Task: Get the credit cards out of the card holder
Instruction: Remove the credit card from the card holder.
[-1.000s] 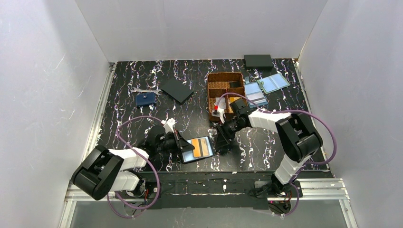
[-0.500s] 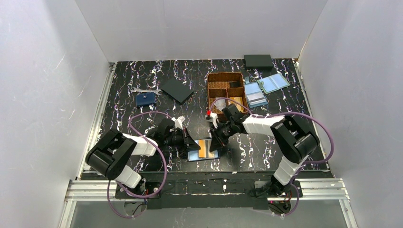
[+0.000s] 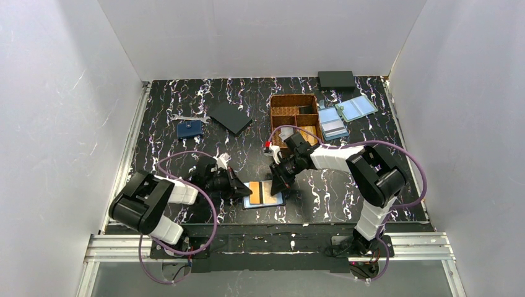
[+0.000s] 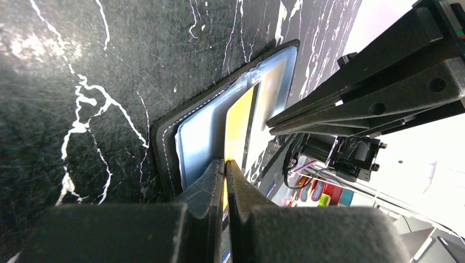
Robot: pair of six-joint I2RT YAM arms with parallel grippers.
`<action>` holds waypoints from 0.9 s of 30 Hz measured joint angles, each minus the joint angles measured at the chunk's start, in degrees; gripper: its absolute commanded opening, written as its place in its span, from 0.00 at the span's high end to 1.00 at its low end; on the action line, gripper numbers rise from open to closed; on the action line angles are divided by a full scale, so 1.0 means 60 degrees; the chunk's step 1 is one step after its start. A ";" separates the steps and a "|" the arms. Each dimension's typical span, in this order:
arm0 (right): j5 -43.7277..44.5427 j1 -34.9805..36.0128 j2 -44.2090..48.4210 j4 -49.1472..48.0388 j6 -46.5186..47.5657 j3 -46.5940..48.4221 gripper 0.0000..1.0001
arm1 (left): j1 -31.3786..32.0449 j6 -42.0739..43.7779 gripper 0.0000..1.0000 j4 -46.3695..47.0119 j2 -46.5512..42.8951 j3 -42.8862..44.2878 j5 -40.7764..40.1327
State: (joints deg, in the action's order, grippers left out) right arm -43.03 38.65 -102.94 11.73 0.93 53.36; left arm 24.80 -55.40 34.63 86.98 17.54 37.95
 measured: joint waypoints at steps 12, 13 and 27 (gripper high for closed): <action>0.0135 0.0018 -0.0022 0.0368 0.0219 0.0208 0.82 | -0.0357 0.0514 1.00 -0.1676 -0.3024 -0.0131 -0.0262; 0.0131 0.0018 -0.0018 0.0393 0.0284 0.0215 0.82 | -0.0361 0.0572 1.00 -0.1854 -0.3166 -0.0131 -0.0284; 0.0277 -0.0492 0.0707 0.2146 0.3289 0.0328 0.65 | -0.0364 0.0991 1.00 -0.3315 -0.4998 0.0255 -0.0306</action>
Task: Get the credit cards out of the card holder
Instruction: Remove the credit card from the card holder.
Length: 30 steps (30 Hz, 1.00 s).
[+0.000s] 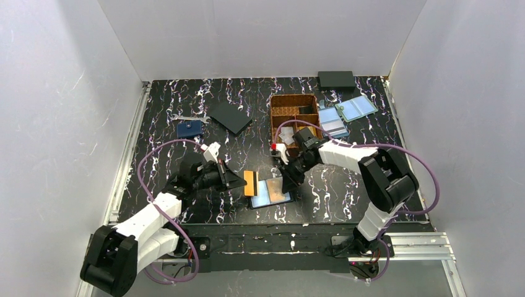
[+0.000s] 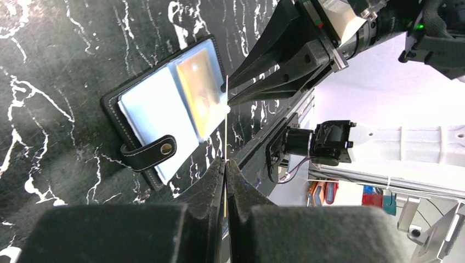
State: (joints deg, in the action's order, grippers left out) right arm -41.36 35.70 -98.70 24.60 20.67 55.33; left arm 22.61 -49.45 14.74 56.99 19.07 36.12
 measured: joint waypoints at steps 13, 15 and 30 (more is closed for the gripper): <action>-0.1184 -0.1719 0.0823 0.2790 0.3577 0.0331 0.45 | 0.0244 -0.0004 1.00 -0.0186 -0.0342 0.0484 0.0262; -0.1355 -0.1916 0.0831 0.3184 0.4014 0.0386 0.43 | 0.0415 0.0004 1.00 -0.0189 -0.0342 0.0601 0.0255; -0.2718 -0.3424 0.2000 0.5195 0.6532 0.0637 0.17 | 0.2710 0.0958 1.00 -0.0007 -0.0113 0.1366 -0.1016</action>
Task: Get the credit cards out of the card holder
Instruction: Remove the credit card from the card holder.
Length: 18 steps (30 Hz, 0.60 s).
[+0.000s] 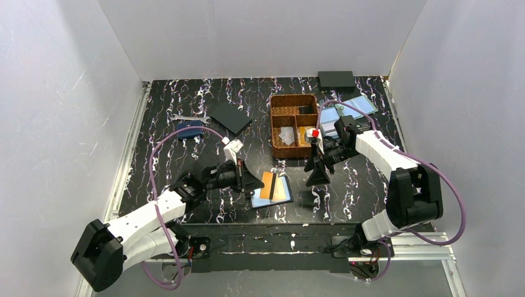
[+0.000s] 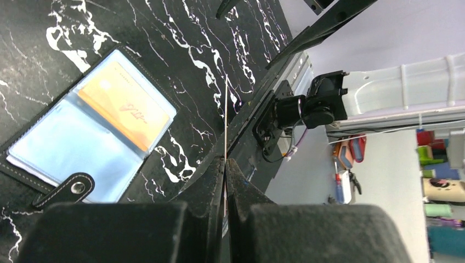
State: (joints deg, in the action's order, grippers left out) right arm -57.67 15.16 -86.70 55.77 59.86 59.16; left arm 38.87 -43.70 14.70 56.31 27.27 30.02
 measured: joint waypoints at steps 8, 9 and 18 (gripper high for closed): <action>-0.0892 -0.0040 0.0463 0.0102 0.0419 -0.0346 0.02 | 0.0962 0.1348 1.00 0.0710 -0.0117 0.0000 -0.1053; -0.1020 -0.0044 0.0503 0.0153 0.0543 -0.0441 0.02 | 0.1118 0.1570 1.00 0.0860 -0.0135 0.0000 -0.1191; -0.2055 -0.0040 0.0554 0.1198 0.2324 -0.0721 0.02 | 0.2408 0.3654 1.00 0.1461 0.0576 0.0652 -0.2029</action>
State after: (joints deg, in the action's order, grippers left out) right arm -70.00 14.92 -83.37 62.96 73.80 54.83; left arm 53.32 -21.78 23.46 59.77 31.18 17.85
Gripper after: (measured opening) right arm 0.982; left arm 0.008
